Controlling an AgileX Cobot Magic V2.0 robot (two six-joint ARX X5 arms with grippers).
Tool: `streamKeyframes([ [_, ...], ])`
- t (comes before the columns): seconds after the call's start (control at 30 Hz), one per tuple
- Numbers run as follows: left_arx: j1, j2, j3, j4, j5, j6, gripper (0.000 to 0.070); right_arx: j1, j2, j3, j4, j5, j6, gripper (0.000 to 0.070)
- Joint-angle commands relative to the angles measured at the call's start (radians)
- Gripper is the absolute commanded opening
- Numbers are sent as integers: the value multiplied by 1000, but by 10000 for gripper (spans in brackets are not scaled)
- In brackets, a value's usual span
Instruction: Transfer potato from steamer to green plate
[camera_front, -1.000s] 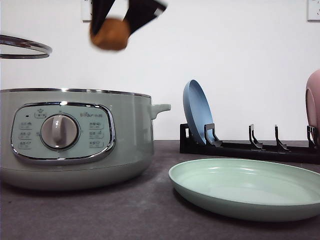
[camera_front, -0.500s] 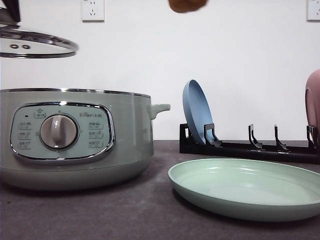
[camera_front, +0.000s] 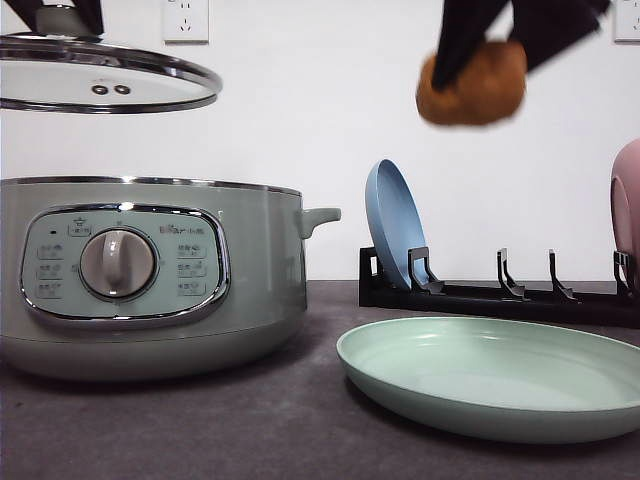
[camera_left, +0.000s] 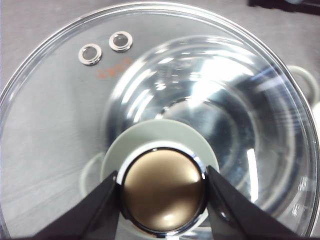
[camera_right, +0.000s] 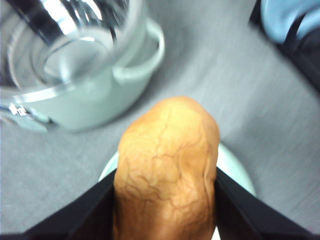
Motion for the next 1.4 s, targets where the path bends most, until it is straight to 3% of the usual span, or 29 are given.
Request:
streamKeyframes([
  [0.0, -11, -10, 29, 30, 4, 9, 1, 6, -5, -57, 52, -2, 73, 194],
  [0.37, -50, -10, 29, 30, 4, 9, 1, 7, -12, -385, 380, 22, 268, 195],
  [0.53, -56, -10, 29, 30, 4, 9, 1, 10, 17, -457, 484, 54, 316, 196],
  [0.77, -56, -10, 29, 30, 4, 9, 1, 12, 114, -462, 507, 59, 320, 221],
  [0.97, -61, -10, 29, 30, 4, 9, 1, 12, 152, -462, 499, 54, 319, 372],
  [1.07, -68, -10, 29, 30, 4, 9, 1, 12, 152, -462, 495, 51, 318, 390],
  [1.17, -77, -10, 29, 30, 4, 9, 1, 12, 151, -462, 496, 50, 319, 486],
  [1.37, -101, -9, 29, 31, 4, 9, 1, 10, 145, -459, 497, 51, 318, 574],
])
